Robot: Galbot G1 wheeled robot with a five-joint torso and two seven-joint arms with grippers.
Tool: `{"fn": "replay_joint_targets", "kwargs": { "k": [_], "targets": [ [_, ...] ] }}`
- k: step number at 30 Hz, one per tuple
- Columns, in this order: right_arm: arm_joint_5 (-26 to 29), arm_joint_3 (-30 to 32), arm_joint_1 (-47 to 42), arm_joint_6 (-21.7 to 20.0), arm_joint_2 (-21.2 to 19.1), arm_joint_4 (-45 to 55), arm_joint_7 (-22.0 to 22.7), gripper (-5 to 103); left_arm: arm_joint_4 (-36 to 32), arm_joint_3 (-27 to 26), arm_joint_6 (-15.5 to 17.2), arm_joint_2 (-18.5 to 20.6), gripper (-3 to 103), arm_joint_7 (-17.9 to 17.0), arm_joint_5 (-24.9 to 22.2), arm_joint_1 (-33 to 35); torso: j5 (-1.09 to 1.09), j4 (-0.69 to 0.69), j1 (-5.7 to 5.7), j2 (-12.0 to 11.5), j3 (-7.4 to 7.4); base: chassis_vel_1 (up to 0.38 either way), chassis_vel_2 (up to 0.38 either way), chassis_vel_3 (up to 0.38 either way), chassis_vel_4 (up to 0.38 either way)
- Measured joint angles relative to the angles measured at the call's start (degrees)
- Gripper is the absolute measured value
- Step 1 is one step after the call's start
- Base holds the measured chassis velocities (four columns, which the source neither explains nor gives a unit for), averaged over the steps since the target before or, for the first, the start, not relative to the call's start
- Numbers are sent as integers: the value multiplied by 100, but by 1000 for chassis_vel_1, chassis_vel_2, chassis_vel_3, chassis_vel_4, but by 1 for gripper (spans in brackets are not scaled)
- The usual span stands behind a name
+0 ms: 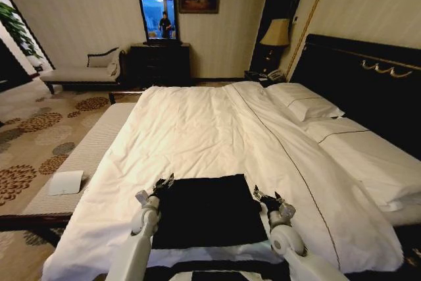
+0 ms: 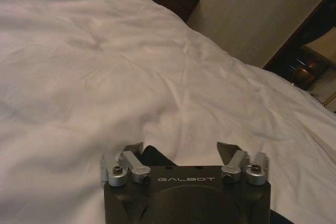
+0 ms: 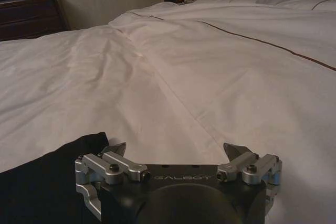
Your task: Fold the clothes on the bed.
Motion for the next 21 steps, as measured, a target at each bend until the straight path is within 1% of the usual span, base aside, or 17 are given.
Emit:
{"fn": "replay_joint_targets", "kwargs": {
  "k": [2, 5, 6, 8, 12, 14, 17, 19, 20, 21],
  "targets": [
    [0, -1, 5, 1, 2, -5, -1, 100, 0, 1, 7, 6, 78, -9, 0, 15, 0, 0, 0, 0, 0, 0, 0, 0, 0],
    [-1, -6, 6, 3, 15, -15, -3, 100, 0, -13, 22, 49, 61, -15, 0, 59, 0, 1, 0, 0, -1, 0, 0, 0, 0],
    [-3, -11, 3, 3, 18, -19, -4, 100, 1, -29, 26, 66, 57, -15, 0, 72, -1, 0, -1, 0, -1, 0, 0, 0, 0],
    [-5, -14, 0, 3, 22, -20, -5, 100, 5, -44, 29, 80, 57, -15, -2, 81, 0, 0, -1, 0, -1, 0, 0, 0, 0],
    [-41, -39, -11, 3, 51, -20, -6, 100, 45, -91, 35, 127, 78, 6, -23, 119, 0, 0, -1, 0, -1, 0, 0, 0, 0],
    [-45, -41, -11, 3, 54, -20, -6, 100, 52, -95, 35, 128, 78, 9, -25, 119, 0, 0, -1, 0, -1, 0, 0, 0, 0],
    [-96, -58, -31, -2, 91, -21, -7, 100, 125, -110, 35, 129, 94, 57, -50, 99, 0, 0, -1, 1, -1, 0, 0, 0, 0],
    [-103, -59, -36, -2, 96, -22, -7, 100, 145, -110, 35, 126, 94, 68, -52, 89, 0, 0, -1, 0, -1, 0, 0, 0, 0],
    [-115, -59, -47, -3, 101, -23, -7, 100, 182, -110, 32, 115, 97, 81, -52, 69, 0, 0, -1, 0, -1, 0, 0, 0, 0],
    [-119, -59, -52, -4, 102, -24, -7, 100, 204, -110, 28, 105, 97, 83, -53, 57, 0, 0, -1, 1, -1, 0, 0, 0, 0]
  ]
}}
